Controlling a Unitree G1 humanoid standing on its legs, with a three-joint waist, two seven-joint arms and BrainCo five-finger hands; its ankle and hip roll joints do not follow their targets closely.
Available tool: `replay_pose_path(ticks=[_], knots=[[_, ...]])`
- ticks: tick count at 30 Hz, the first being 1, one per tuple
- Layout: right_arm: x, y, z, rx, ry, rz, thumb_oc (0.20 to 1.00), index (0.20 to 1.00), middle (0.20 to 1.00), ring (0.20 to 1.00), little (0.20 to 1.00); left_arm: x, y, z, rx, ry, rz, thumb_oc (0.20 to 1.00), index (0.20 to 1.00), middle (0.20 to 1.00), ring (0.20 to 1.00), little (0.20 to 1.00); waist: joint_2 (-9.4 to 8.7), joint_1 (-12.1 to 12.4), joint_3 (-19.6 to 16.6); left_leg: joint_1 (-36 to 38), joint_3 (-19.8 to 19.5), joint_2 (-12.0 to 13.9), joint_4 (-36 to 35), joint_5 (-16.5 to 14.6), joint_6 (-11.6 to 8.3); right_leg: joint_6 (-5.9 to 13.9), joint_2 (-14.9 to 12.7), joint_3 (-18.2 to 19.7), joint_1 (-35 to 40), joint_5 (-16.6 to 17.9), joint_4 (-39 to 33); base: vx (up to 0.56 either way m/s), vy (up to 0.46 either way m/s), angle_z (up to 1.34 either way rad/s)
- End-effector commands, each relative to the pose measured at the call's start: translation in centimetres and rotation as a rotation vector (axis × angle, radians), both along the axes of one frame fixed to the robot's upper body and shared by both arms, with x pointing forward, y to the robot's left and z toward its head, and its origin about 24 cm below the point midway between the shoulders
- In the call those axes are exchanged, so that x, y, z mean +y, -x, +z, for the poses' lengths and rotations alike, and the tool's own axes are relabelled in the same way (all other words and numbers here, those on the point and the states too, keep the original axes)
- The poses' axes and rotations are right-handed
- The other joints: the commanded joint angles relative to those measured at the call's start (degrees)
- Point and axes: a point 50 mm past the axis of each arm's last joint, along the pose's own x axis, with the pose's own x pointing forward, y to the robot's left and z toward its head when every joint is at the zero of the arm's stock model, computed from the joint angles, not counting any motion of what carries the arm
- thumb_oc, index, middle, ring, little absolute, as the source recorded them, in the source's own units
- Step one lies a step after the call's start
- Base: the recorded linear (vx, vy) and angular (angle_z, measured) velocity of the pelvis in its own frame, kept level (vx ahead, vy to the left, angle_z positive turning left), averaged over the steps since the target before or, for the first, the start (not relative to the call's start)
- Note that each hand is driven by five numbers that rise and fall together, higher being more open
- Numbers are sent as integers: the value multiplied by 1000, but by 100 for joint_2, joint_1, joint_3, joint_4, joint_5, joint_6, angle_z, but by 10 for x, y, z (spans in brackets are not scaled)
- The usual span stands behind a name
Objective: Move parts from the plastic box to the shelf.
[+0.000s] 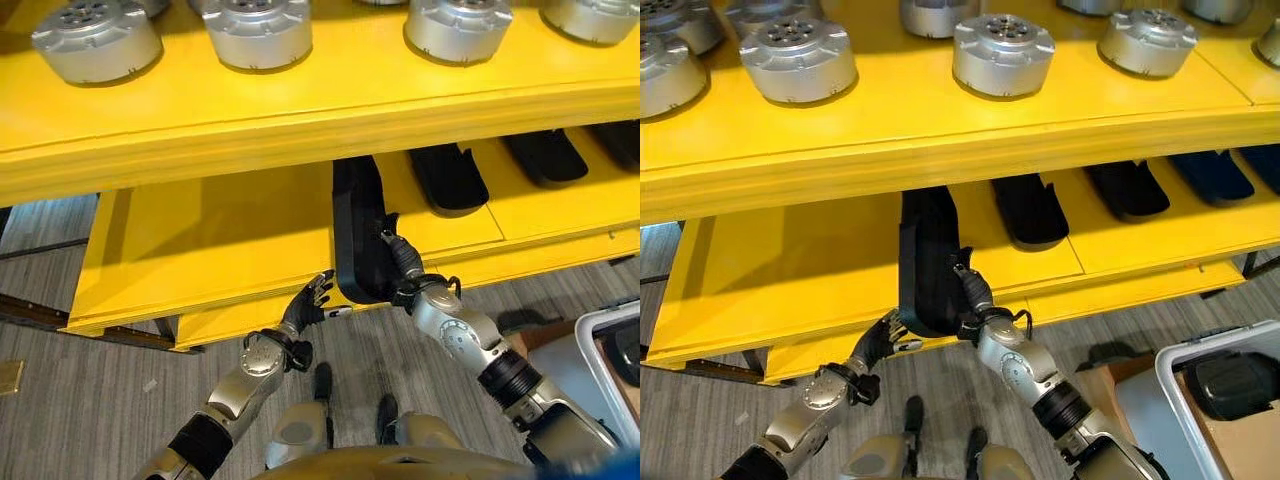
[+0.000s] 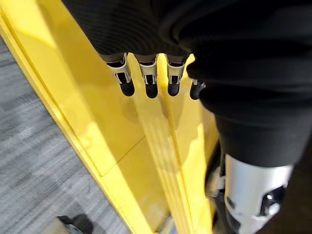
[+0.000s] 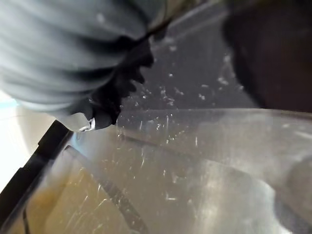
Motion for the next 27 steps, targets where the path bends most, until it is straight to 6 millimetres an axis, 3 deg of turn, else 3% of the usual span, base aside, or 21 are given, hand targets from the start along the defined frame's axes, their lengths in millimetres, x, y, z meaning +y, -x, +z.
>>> replay_pose_path(ticks=[1,7,10,11,15,17,18,19,21,24,27], knots=[[13,-5,40,-180,-138,24,200,200,200,200,200,-14,-11,18,-92,26,-19,1000,1000,1000,1000,1000,-105,5,33,270,352,-281,14,-671,156,361,168,-24,-257,119,168,-66,-140,-5],[19,-11,45,-211,-123,12,200,200,200,200,200,-6,-11,21,-92,-5,-28,1000,1000,1000,1000,1000,58,7,229,255,569,-313,278,-798,154,273,197,-240,-254,-60,357,-13,-130,5],[12,-13,45,-220,-102,-51,200,200,200,200,200,-12,-12,22,-90,-5,-85,1000,1000,1000,1000,1000,83,-183,268,215,1476,-20,803,-998,36,265,11,-640,-221,-189,491,-41,-47,35],[5,-15,45,-221,-83,-90,200,200,200,200,200,-21,-14,22,-89,3,-129,1000,1000,1000,1000,1000,45,-401,330,59,2085,431,1375,-1130,-77,184,-186,-946,-251,-320,751,-51,35,128],[-2,-23,44,-208,-58,-76,200,200,200,200,200,-27,-12,19,-83,28,-126,1000,1000,1000,1000,1000,46,-401,368,-78,1625,840,1706,-1002,-300,15,-320,-879,-299,-511,1126,0,208,93],[-4,-30,47,-186,-12,-30,200,200,200,200,200,-23,-6,16,-58,76,-73,1000,1000,1000,1000,1000,94,-373,157,161,851,1566,1320,24,-595,-105,-542,-621,-493,-638,1372,99,676,-53],[-4,-31,47,-183,-4,-26,200,200,200,200,200,-22,-5,15,-53,81,-67,1000,1000,1000,1000,1000,101,-366,143,151,720,1618,1325,132,-613,-116,-583,-585,-509,-673,1421,134,615,-67],[-5,-33,47,-167,-3,-18,200,200,200,200,200,-20,-4,13,-38,94,-62,1000,1000,1000,1000,1000,168,-368,92,162,603,1639,1261,158,-622,-120,-637,-550,-559,-716,1494,87,419,-41],[-9,-34,46,-154,5,-40,200,200,200,200,200,-21,-5,11,-28,84,-80,1000,1000,1000,1000,1000,283,-483,49,315,936,1684,1057,38,-668,-103,-727,-641,-627,-834,1720,91,524,-28],[-18,-33,41,-137,10,-84,200,200,200,200,200,-29,-7,10,-14,82,-111,1000,1000,1000,1000,1000,395,-570,52,337,1086,1540,985,-205,-670,-30,-866,-683,-642,-858,1862,66,407,27],[-25,-35,44,-150,40,-128,200,200,200,200,200,-29,-5,7,-7,65,-95,1000,1000,1000,1000,1000,452,-519,127,384,1072,1265,844,-564,-611,199,-1036,-635,-572,-670,1694,28,230,44]])
